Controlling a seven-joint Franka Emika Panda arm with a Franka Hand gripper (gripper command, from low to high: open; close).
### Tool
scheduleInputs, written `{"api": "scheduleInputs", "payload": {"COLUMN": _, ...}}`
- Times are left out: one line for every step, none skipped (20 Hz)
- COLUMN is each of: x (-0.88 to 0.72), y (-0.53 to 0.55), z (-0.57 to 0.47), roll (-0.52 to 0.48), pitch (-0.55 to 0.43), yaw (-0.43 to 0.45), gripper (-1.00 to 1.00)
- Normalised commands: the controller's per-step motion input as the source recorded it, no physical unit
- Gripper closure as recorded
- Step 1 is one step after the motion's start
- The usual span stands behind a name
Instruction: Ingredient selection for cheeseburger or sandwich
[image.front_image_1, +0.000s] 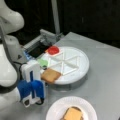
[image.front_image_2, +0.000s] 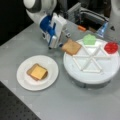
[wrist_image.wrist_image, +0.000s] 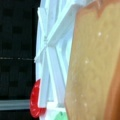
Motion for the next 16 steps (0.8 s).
{"api": "scheduleInputs", "payload": {"x": 0.22, "y": -0.02, "z": -0.04, "roll": 0.119, "pitch": 0.037, "yaw": -0.014, "gripper": 1.0}}
{"api": "scheduleInputs", "payload": {"x": 0.21, "y": -0.02, "z": -0.03, "roll": 0.113, "pitch": 0.043, "yaw": -0.021, "gripper": 1.0}}
{"api": "scheduleInputs", "payload": {"x": 0.21, "y": -0.02, "z": -0.03, "roll": 0.11, "pitch": 0.044, "yaw": -0.023, "gripper": 1.0}}
{"api": "scheduleInputs", "payload": {"x": 0.2, "y": -0.02, "z": -0.03, "roll": 0.118, "pitch": 0.04, "yaw": -0.026, "gripper": 1.0}}
{"api": "scheduleInputs", "payload": {"x": 0.2, "y": -0.03, "z": -0.03, "roll": 0.117, "pitch": 0.039, "yaw": -0.028, "gripper": 1.0}}
{"api": "scheduleInputs", "payload": {"x": 0.19, "y": -0.03, "z": -0.04, "roll": 0.116, "pitch": 0.038, "yaw": -0.03, "gripper": 1.0}}
{"api": "scheduleInputs", "payload": {"x": 0.19, "y": -0.04, "z": -0.04, "roll": 0.115, "pitch": 0.037, "yaw": -0.031, "gripper": 1.0}}
{"api": "scheduleInputs", "payload": {"x": 0.18, "y": -0.04, "z": -0.05, "roll": 0.108, "pitch": 0.035, "yaw": -0.032, "gripper": 1.0}}
{"api": "scheduleInputs", "payload": {"x": 0.18, "y": -0.05, "z": -0.05, "roll": 0.104, "pitch": 0.033, "yaw": -0.032, "gripper": 1.0}}
{"api": "scheduleInputs", "payload": {"x": 0.18, "y": -0.05, "z": -0.05, "roll": 0.103, "pitch": 0.033, "yaw": -0.033, "gripper": 1.0}}
{"api": "scheduleInputs", "payload": {"x": 0.18, "y": -0.06, "z": -0.05, "roll": 0.104, "pitch": 0.033, "yaw": -0.03, "gripper": 1.0}}
{"api": "scheduleInputs", "payload": {"x": 0.18, "y": -0.06, "z": -0.05, "roll": 0.104, "pitch": 0.03, "yaw": -0.031, "gripper": 1.0}}
{"api": "scheduleInputs", "payload": {"x": 0.18, "y": -0.07, "z": -0.05, "roll": 0.104, "pitch": 0.03, "yaw": -0.031, "gripper": 1.0}}
{"api": "scheduleInputs", "payload": {"x": 0.19, "y": -0.07, "z": -0.05, "roll": 0.104, "pitch": 0.028, "yaw": -0.032, "gripper": 1.0}}
{"api": "scheduleInputs", "payload": {"x": 0.19, "y": -0.07, "z": -0.05, "roll": 0.104, "pitch": 0.027, "yaw": -0.031, "gripper": 1.0}}
{"api": "scheduleInputs", "payload": {"x": 0.19, "y": -0.07, "z": -0.04, "roll": 0.104, "pitch": 0.027, "yaw": -0.03, "gripper": 1.0}}
